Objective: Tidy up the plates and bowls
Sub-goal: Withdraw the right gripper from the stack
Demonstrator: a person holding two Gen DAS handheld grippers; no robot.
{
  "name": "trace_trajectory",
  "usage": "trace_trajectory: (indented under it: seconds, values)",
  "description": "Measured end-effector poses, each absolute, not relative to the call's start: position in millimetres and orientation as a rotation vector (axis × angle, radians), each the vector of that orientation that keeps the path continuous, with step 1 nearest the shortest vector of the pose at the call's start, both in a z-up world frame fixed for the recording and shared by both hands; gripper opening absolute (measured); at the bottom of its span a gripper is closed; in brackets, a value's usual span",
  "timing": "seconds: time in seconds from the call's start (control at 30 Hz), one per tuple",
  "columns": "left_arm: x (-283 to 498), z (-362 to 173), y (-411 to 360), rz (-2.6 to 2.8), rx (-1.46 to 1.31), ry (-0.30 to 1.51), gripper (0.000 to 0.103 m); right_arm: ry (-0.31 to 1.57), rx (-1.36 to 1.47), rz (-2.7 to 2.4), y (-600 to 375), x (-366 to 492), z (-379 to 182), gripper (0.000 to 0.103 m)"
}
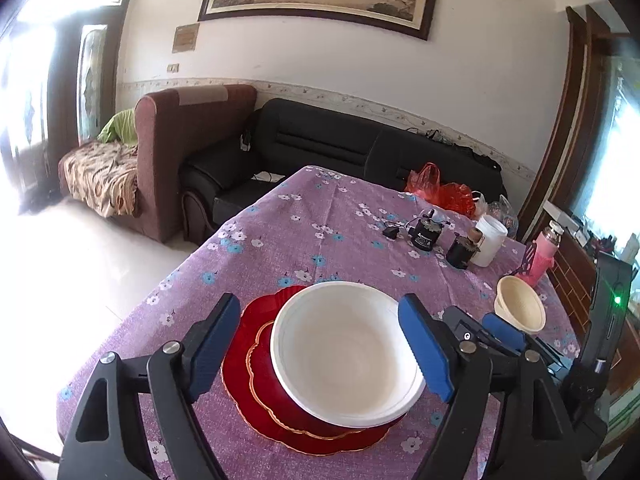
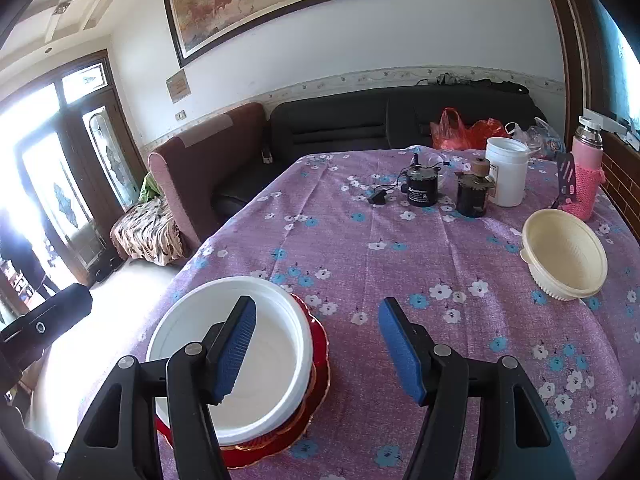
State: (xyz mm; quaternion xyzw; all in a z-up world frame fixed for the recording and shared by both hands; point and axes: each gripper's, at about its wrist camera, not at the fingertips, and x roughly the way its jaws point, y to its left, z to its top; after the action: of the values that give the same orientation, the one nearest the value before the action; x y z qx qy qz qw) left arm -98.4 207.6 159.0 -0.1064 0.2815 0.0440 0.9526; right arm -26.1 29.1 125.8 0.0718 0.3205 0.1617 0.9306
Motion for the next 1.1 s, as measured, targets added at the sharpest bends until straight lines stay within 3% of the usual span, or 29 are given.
trace_trajectory:
  seconds: [0.8,1.1]
  values:
    - [-85.9,146.8,95.9,0.052,0.125,0.629,0.085,0.657,0.247,0.183,-87.5,-37.3,111.5,0.073]
    - [-75.0,142.0,59.9,0.022,0.216,0.634,0.085,0.632,0.265,0.057,-158.3,-34.0,129.7,0.073]
